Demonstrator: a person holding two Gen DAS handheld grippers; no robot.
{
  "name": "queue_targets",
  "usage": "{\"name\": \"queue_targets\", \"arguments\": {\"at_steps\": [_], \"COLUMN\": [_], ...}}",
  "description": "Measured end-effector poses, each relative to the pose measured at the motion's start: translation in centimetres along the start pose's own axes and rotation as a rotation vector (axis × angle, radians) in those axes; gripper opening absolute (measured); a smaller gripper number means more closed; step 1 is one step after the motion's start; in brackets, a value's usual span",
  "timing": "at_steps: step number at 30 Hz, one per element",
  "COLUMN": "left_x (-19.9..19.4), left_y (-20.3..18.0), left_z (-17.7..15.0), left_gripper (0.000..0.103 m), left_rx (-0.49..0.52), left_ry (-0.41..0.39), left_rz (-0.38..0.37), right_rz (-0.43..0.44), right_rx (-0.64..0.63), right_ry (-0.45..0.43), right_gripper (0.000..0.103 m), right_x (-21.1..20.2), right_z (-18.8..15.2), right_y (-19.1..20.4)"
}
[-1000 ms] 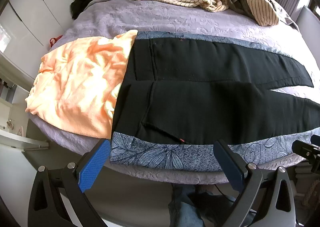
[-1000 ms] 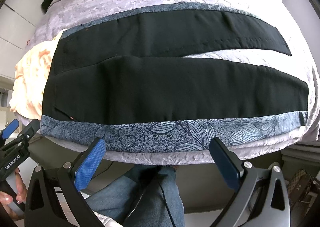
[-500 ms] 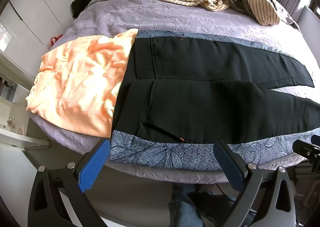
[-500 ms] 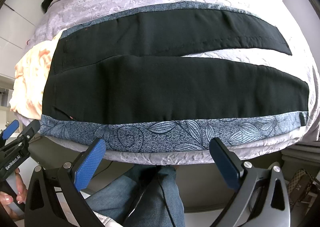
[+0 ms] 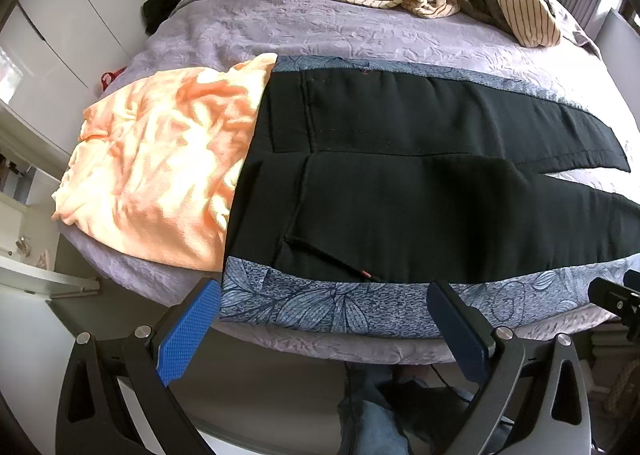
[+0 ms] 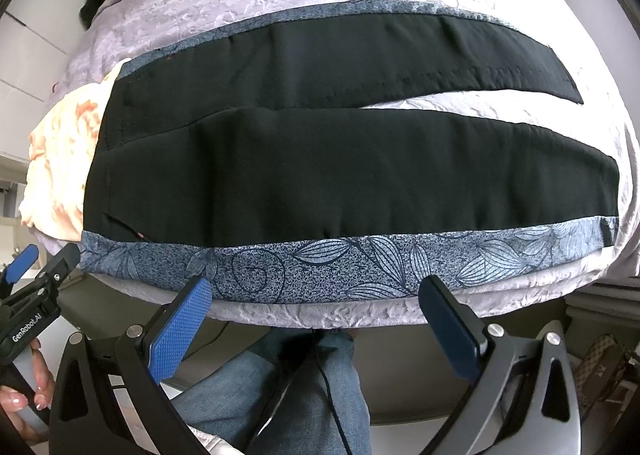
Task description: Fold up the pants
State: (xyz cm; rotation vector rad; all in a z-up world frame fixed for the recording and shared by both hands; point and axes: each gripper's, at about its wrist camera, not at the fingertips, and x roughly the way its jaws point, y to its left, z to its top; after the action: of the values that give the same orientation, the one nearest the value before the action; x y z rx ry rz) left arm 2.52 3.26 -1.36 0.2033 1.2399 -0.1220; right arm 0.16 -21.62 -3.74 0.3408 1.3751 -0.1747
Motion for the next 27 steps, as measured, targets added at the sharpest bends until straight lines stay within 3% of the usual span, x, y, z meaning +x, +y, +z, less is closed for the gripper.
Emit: {"name": "queue_targets", "arguments": {"at_steps": [22, 27], "left_x": [-0.3, 0.7], "left_y": [0.5, 0.8], "left_z": [0.6, 0.2], "left_gripper": [0.103, 0.103], "left_rx": [0.0, -0.007], "left_ry": [-0.017, 0.009], "left_rz": [0.018, 0.001], "right_rz": [0.034, 0.096], "right_rx": [0.03, 0.071], "right_ry": [-0.03, -0.028], "right_gripper": [0.103, 0.103], "right_x": [-0.1, 0.8], "right_z": [0.4, 0.4], "right_y": [-0.7, -1.8]}}
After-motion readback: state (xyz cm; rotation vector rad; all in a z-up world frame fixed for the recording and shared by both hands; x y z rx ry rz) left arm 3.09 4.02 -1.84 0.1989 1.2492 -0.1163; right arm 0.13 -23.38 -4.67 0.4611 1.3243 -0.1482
